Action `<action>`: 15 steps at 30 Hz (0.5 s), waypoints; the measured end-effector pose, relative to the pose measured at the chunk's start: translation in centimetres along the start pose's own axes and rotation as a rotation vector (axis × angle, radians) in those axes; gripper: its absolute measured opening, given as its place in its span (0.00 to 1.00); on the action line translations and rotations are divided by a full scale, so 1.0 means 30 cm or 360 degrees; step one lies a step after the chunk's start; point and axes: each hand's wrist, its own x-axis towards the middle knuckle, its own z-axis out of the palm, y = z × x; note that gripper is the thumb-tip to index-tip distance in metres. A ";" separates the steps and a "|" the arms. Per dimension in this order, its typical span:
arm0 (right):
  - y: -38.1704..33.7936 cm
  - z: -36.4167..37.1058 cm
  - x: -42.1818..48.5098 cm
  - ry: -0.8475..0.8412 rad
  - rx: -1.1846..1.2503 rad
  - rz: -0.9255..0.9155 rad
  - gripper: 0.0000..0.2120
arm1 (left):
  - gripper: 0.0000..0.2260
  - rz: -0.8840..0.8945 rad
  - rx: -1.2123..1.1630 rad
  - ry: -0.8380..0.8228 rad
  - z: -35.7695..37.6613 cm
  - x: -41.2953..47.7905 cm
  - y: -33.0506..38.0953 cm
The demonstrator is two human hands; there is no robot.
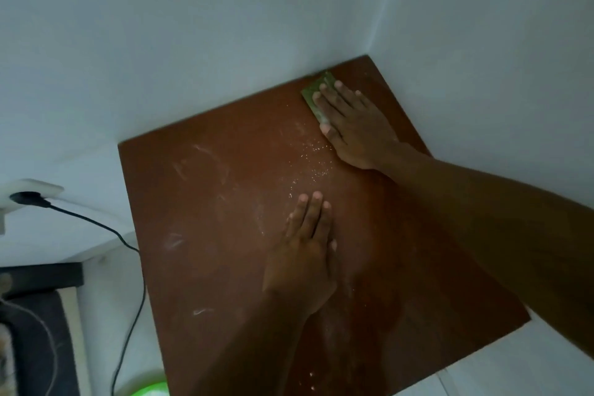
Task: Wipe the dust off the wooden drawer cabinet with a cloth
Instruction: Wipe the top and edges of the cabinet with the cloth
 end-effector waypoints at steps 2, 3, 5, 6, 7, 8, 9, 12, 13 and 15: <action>-0.016 0.014 -0.125 0.0018 0.0004 0.0004 0.29 | 0.27 -0.0020 -0.0012 -0.0018 -0.019 0.002 0.008; -0.027 0.025 -0.200 0.0018 0.0013 -0.0001 0.28 | 0.27 -0.0022 -0.0012 -0.0023 -0.027 0.004 0.011; -0.053 0.044 -0.354 0.0002 0.0048 -0.0009 0.28 | 0.27 -0.0031 -0.0005 -0.0082 -0.034 0.008 0.014; -0.063 0.051 -0.427 0.0001 0.0064 -0.0013 0.28 | 0.27 -0.0041 0.0006 -0.0099 -0.036 0.008 0.014; -0.072 0.056 -0.500 0.0001 0.0076 -0.0016 0.27 | 0.27 -0.0055 0.0016 -0.0106 -0.036 0.006 0.014; -0.081 0.060 -0.574 -0.0006 0.0085 -0.0017 0.27 | 0.27 -0.0070 0.0010 -0.0109 -0.035 0.004 0.015; -0.090 0.067 -0.650 -0.0011 0.0103 -0.0018 0.27 | 0.27 -0.0079 -0.0010 -0.0113 -0.034 0.005 0.017; -0.116 0.093 -0.872 0.0007 0.0225 -0.0057 0.26 | 0.26 -0.0074 -0.0033 -0.0094 -0.031 0.012 0.026; -0.123 0.103 -0.939 0.0030 0.0289 -0.0078 0.26 | 0.26 -0.0087 -0.0025 -0.0086 -0.031 0.016 0.028; -0.132 0.132 -1.056 0.0102 0.0434 -0.0092 0.25 | 0.26 -0.0121 -0.0015 -0.0074 -0.034 0.018 0.034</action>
